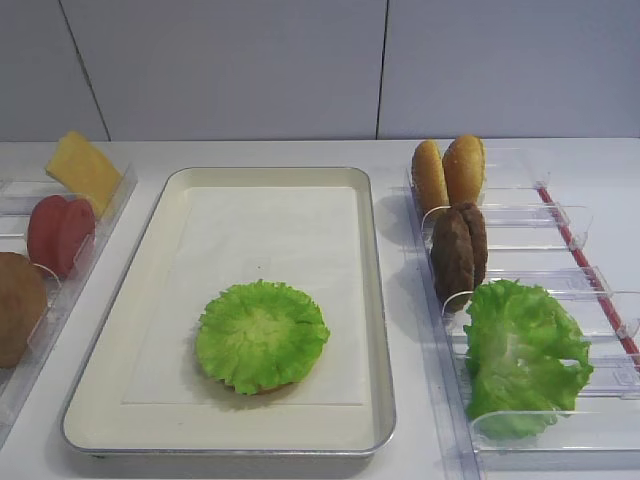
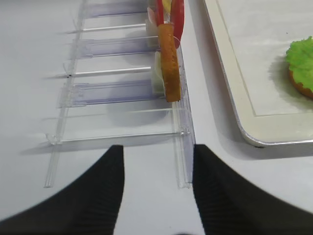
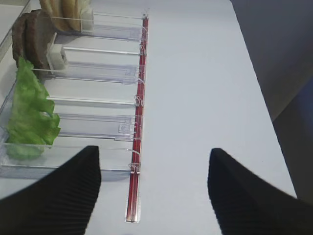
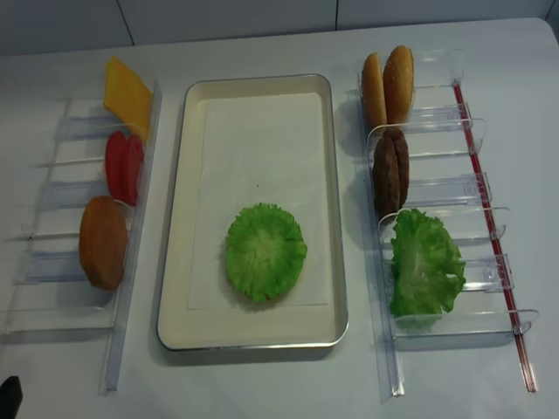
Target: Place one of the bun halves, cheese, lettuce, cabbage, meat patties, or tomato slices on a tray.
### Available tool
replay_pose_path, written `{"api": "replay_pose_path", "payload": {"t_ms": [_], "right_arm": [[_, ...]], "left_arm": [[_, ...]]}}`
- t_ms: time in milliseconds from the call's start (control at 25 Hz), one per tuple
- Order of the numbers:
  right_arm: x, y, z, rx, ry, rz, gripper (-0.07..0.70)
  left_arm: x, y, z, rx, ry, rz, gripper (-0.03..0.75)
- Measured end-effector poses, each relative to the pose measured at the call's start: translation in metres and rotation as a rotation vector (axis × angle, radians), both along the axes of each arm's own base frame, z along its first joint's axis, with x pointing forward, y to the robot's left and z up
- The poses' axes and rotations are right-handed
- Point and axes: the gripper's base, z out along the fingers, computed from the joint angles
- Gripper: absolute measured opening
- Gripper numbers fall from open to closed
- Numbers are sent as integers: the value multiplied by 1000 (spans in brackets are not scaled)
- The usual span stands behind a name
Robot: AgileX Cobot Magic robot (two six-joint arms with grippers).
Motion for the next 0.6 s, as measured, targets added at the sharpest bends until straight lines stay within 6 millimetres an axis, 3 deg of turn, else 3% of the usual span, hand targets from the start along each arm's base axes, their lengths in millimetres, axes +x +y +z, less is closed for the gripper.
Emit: {"api": "replay_pose_path", "payload": {"t_ms": [600], "right_arm": [[0, -2, 0, 20, -1, -34, 504]], "left_arm": [[0, 0, 0, 0, 0, 0, 321]]}}
